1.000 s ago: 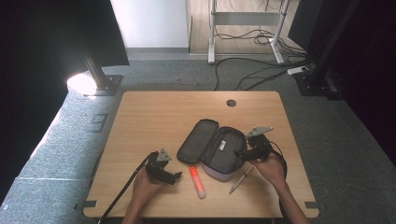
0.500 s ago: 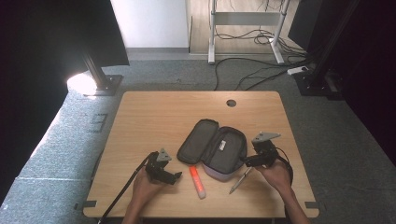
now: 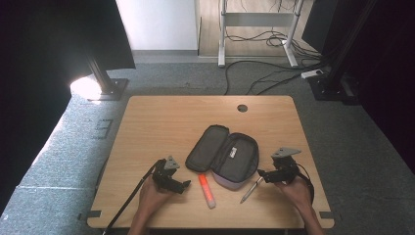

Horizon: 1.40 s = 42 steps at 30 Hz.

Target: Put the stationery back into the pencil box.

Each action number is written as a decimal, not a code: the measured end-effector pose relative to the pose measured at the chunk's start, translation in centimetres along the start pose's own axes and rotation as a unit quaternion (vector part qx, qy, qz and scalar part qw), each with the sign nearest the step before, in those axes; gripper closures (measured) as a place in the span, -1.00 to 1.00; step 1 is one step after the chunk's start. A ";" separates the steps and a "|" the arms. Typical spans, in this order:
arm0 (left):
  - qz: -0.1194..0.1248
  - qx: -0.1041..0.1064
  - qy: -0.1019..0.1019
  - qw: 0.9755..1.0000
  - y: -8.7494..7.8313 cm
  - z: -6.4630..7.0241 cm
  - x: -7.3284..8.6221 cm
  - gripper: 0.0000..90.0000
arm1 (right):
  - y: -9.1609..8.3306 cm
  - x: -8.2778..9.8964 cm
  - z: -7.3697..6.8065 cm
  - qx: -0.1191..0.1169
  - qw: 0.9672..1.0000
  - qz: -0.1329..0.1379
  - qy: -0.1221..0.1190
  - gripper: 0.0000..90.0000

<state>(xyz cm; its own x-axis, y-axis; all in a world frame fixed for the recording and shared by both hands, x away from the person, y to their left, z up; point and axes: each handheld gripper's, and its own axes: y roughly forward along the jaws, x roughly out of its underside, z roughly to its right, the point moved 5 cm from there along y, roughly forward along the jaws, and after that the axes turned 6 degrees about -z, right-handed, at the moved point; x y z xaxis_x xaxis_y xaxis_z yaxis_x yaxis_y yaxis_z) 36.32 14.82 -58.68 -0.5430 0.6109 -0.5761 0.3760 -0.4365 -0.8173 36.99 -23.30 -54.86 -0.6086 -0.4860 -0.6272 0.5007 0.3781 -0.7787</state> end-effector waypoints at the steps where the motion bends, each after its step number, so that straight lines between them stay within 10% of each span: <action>1: 0.000 0.000 0.000 1.000 0.0 0.0 0.0 -1.00 | 0.0 0.0 0.0 0.000 1.000 0.000 0.000 -0.66; 23: 0.000 0.000 0.000 1.000 0.0 0.0 0.0 -1.00 | 2.7 1.5 2.2 0.016 0.999 -0.022 0.028 -0.64; 42: 0.000 0.000 0.000 1.000 0.0 0.0 0.0 -1.00 | 0.8 4.6 1.0 0.000 0.999 -0.028 0.023 -0.62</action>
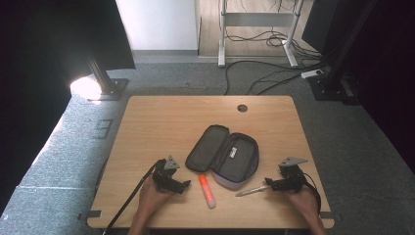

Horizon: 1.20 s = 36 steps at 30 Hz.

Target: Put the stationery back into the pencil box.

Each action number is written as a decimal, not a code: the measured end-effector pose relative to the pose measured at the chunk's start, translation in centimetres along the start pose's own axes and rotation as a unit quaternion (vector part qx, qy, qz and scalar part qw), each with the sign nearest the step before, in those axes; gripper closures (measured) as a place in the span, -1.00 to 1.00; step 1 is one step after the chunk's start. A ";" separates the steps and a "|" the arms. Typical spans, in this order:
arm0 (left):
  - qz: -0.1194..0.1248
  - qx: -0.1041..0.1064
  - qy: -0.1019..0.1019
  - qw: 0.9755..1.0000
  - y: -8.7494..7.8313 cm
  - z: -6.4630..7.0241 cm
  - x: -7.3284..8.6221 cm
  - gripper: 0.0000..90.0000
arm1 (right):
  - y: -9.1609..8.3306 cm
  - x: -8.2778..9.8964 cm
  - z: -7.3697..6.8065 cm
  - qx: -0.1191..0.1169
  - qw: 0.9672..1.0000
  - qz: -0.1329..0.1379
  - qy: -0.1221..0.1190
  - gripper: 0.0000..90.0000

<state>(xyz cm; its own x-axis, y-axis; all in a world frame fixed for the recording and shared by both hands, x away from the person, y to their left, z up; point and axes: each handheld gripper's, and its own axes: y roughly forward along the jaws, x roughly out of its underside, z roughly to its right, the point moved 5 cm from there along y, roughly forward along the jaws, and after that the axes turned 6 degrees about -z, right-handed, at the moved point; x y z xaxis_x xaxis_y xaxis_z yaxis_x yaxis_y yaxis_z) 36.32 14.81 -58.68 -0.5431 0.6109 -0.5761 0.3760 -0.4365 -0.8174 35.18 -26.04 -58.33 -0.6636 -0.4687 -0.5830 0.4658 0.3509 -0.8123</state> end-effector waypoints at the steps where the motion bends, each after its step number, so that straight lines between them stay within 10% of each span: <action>1: 0.000 0.000 0.000 1.000 0.0 0.0 0.0 -1.00 | -0.1 0.1 -0.1 -0.001 1.000 0.000 -0.001 -0.62; 18: 0.000 0.000 0.000 1.000 0.0 0.0 0.0 -1.00 | -2.0 1.1 -3.0 -0.047 0.998 0.006 -0.030 -0.48; 36: 0.000 0.000 0.000 1.000 0.0 0.0 0.0 -1.00 | -0.9 0.2 -7.6 -0.095 0.985 -0.007 -0.141 0.31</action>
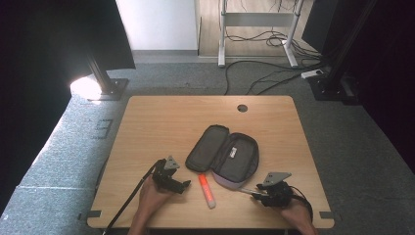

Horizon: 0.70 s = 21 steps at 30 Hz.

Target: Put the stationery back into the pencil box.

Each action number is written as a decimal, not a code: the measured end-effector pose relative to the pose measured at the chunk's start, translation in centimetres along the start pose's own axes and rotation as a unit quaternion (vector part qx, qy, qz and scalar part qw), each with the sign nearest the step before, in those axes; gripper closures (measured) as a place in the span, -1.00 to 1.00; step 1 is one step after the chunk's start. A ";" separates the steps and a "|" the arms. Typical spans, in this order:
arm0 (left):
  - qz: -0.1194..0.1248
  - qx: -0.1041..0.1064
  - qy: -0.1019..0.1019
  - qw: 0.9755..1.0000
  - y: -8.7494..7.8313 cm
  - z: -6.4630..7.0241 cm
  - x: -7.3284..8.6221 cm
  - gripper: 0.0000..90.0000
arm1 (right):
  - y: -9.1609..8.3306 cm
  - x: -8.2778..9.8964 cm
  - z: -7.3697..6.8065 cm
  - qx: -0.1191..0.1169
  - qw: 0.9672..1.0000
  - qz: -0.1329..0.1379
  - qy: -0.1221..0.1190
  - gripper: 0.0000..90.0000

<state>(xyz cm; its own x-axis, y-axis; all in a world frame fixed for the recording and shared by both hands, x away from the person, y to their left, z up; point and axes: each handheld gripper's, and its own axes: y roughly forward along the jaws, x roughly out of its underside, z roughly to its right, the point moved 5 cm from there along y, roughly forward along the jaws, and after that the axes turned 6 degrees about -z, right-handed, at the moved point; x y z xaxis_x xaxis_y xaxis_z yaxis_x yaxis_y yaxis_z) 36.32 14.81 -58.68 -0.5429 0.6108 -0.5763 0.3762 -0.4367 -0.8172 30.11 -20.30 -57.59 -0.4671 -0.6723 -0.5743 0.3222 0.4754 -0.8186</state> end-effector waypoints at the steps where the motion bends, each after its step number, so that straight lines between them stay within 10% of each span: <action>1: 0.000 0.000 0.000 1.000 0.0 0.0 0.0 -1.00 | 0.0 0.0 -0.1 -0.001 1.000 0.001 -0.004 0.38; 7: 0.000 0.000 0.000 1.000 0.0 0.0 0.0 -1.00 | -0.3 0.3 -0.6 -0.023 1.000 0.000 -0.018 0.71; 21: 0.000 0.000 0.000 1.000 0.0 0.0 0.0 -1.00 | -0.8 0.8 -1.6 -0.040 0.999 -0.008 -0.030 0.75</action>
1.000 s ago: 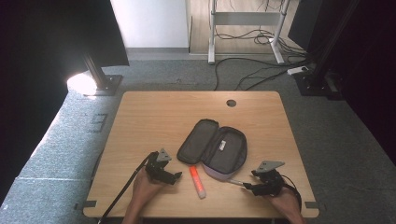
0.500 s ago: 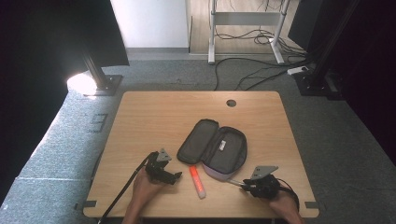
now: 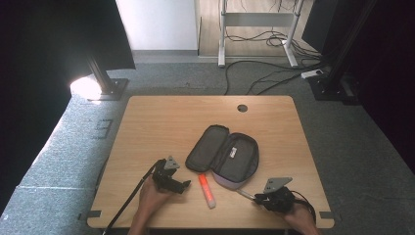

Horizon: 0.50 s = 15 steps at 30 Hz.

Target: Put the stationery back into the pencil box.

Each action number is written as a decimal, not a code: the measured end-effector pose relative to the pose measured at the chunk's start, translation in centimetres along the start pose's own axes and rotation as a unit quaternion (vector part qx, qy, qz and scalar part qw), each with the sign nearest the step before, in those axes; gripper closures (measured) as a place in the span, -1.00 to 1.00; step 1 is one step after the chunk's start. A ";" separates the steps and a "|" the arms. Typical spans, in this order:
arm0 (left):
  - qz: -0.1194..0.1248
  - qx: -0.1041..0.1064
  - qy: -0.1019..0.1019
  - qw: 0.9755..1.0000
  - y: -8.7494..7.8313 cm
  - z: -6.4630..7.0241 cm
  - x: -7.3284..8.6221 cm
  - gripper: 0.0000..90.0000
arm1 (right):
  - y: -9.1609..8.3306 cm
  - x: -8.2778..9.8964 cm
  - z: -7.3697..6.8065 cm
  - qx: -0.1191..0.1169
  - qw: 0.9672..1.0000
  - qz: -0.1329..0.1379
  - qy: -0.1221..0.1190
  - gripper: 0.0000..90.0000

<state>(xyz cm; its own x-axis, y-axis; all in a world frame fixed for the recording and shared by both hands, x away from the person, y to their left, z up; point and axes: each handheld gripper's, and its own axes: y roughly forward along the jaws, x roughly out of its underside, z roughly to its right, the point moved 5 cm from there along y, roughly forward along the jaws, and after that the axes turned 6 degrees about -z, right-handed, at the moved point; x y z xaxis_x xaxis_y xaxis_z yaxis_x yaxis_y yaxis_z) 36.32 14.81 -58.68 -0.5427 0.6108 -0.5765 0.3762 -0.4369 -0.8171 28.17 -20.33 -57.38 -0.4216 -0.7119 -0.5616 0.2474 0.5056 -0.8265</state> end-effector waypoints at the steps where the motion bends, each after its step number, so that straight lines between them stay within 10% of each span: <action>1: 0.000 0.000 0.000 1.000 0.0 0.0 0.0 -1.00 | -0.1 0.0 -0.1 0.000 1.000 0.000 0.002 0.75; 15: 0.000 0.000 0.000 1.000 0.0 0.0 0.0 -1.00 | -2.4 -0.2 -0.2 -0.005 1.000 0.018 0.009 0.75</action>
<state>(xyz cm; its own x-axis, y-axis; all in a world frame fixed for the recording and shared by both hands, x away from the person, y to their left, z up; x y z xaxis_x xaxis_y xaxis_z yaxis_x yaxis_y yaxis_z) 36.32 14.81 -58.68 -0.5429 0.6109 -0.5763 0.3762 -0.4366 -0.8172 27.49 -21.31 -55.32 -0.4290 -0.6837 -0.5903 0.2544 0.5356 -0.8052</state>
